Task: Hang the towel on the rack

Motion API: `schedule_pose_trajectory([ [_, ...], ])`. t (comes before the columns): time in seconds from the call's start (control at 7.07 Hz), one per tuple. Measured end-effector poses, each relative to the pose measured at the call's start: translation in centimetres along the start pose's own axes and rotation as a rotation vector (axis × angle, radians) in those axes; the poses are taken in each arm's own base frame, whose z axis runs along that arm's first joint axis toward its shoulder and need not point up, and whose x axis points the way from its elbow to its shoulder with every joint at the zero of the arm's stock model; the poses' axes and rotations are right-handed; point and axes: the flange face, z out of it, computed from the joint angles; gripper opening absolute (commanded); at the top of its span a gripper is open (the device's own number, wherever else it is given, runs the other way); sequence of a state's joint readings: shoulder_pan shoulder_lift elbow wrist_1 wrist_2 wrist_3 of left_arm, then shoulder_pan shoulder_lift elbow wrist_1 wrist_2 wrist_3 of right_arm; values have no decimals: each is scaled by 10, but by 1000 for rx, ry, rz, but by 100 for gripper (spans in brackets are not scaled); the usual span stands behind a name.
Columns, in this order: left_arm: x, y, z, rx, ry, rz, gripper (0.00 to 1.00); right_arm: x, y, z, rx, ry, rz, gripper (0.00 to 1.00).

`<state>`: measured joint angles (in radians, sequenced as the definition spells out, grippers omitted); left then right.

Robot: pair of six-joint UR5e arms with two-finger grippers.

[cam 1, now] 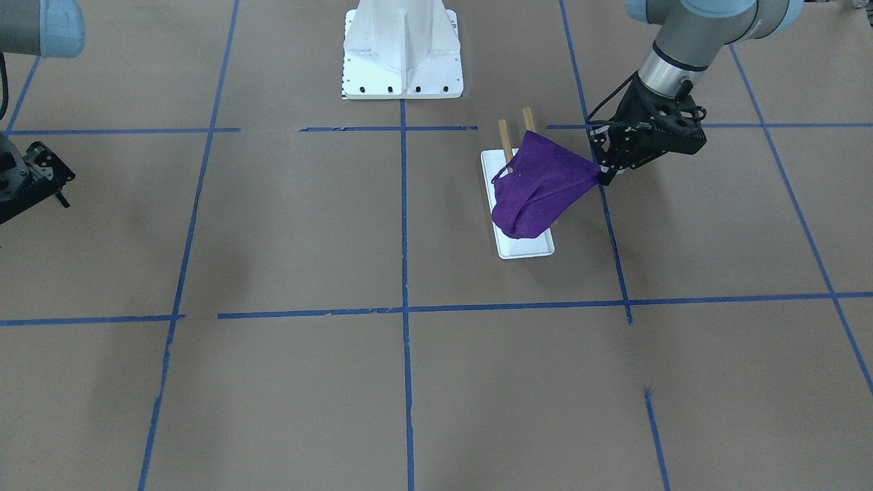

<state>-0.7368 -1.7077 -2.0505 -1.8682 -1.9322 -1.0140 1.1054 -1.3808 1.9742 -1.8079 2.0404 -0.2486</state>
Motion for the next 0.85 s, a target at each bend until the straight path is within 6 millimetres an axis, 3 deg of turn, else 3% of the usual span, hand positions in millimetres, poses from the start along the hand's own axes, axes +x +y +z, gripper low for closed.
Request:
schedule_pose_trajectory([
  [0.14, -6, -3, 0, 3, -8, 47, 100, 14, 23, 5, -16, -10, 47, 100],
  [0.28, -24, -13, -6, 14, -33, 118, 100, 33, 59, 13, -44, -21, 114, 100],
  [0.42, -58, -26, -18, 19, -61, 172, 100, 59, 106, 24, -86, -23, 201, 100],
  [0.57, -110, -44, -36, 5, -75, 162, 100, 90, 152, 32, -117, -24, 292, 100],
  [0.85, -249, -66, -75, -43, -75, 156, 100, 134, 228, 36, -116, -71, 460, 100],
])
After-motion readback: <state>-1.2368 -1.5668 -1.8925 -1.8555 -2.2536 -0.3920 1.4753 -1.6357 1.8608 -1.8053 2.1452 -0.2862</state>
